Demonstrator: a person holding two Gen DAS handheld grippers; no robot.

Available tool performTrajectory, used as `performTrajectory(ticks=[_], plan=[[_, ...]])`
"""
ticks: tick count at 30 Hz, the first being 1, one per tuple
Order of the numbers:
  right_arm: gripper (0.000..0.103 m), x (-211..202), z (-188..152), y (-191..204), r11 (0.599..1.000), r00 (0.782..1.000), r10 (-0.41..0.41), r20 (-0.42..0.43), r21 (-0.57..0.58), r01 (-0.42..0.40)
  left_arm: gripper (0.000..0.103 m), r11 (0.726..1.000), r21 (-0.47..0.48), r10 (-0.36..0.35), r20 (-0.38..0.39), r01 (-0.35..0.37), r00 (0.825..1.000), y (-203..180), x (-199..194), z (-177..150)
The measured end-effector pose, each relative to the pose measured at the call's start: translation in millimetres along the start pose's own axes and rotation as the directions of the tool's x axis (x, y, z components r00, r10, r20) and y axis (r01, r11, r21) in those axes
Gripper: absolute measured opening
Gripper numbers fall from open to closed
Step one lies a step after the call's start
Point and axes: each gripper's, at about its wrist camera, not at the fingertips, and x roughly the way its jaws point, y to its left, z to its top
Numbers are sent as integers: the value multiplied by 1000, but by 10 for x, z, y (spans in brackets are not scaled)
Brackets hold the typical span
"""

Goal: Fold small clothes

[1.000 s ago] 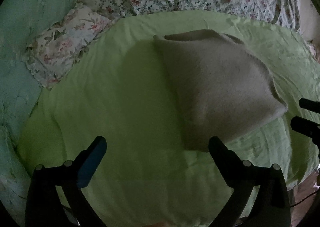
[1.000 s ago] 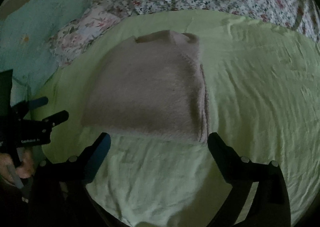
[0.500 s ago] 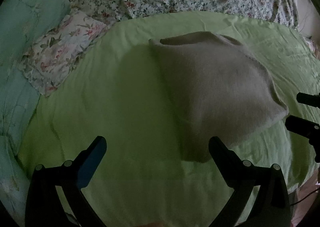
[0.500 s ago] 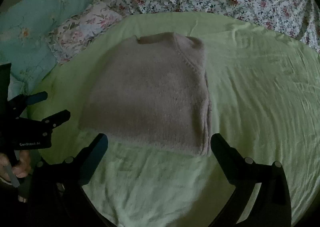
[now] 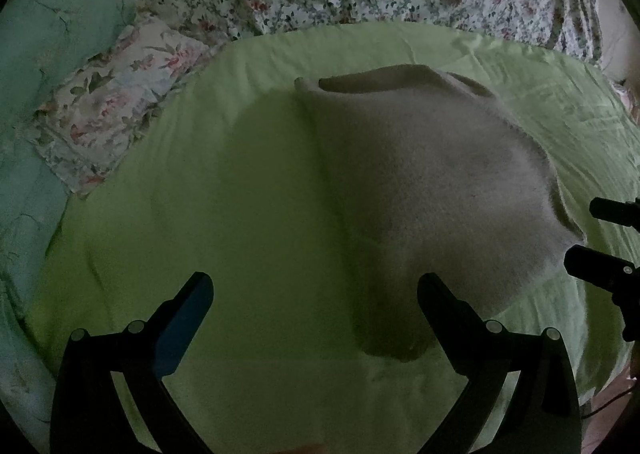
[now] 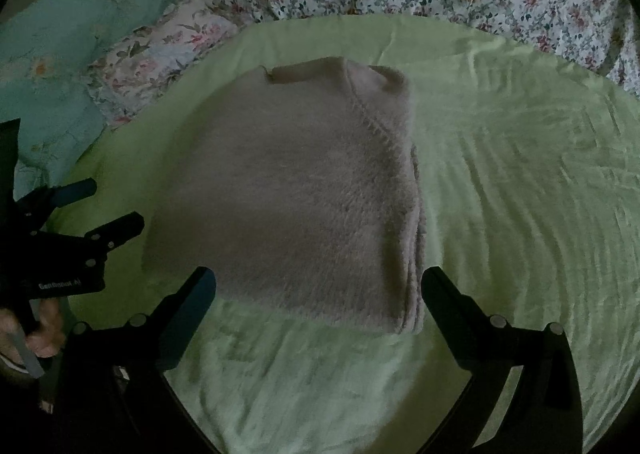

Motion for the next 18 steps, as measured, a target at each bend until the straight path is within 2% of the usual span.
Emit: performTrajectory(ticks=[18], plan=[[102,117,44,-3,1000,1000,11,-14,11,-10,102,1000,-12,3,-16,-3,1000,9,82,7]])
